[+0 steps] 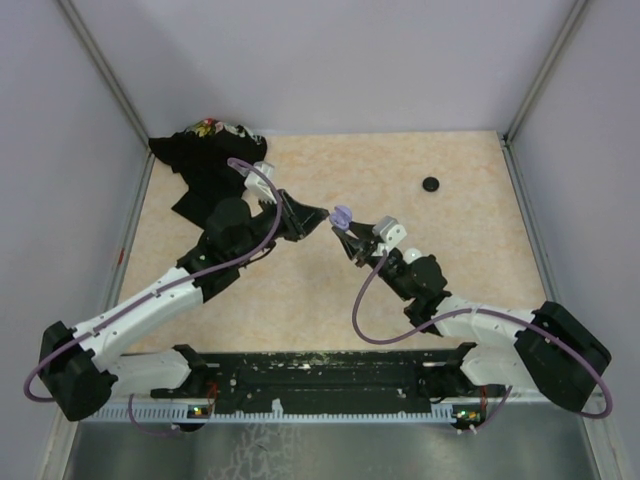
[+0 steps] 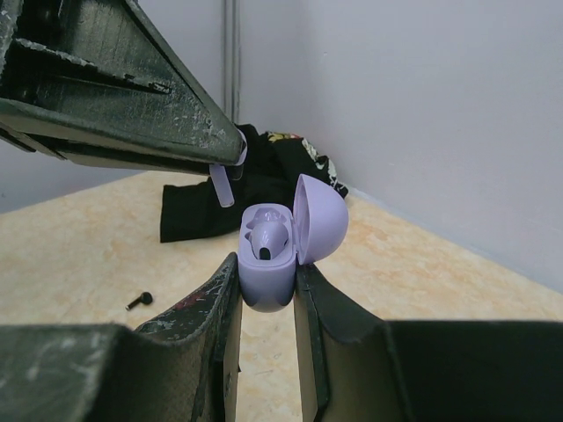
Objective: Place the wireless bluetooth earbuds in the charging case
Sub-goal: Place the earbud in the charging case.
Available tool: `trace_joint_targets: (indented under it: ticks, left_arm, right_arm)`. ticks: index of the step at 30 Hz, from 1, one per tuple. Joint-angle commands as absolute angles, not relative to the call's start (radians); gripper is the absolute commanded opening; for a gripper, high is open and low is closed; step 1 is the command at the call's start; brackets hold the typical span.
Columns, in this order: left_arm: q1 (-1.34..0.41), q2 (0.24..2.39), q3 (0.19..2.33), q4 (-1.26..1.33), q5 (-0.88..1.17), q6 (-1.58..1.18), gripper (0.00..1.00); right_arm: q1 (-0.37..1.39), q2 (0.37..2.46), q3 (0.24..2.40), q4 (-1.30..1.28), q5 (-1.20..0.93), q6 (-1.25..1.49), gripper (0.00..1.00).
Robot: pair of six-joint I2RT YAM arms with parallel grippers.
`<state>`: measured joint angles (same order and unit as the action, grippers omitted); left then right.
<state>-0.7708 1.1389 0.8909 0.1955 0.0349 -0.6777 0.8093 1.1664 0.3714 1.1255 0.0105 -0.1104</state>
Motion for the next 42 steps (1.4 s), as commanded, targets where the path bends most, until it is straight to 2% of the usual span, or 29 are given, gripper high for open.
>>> trace_joint_targets:
  ticks: [1, 22, 42]
  left_arm:
    - [-0.778, 1.142, 0.892, 0.267, 0.060, -0.699, 0.23]
    - [-0.798, 1.199, 0.951, 0.265, 0.108, -0.704, 0.23]
    - [-0.809, 1.226, 1.009, 0.107, 0.078, -0.649, 0.22]
  right_arm:
    - [0.818, 1.172, 0.365, 1.213, 0.000, -0.112, 0.00]
    - [0.817, 1.170, 0.357, 1.219, -0.010, -0.109, 0.00]
    - [0.817, 1.150, 0.350, 1.227, -0.005, -0.110, 0.00]
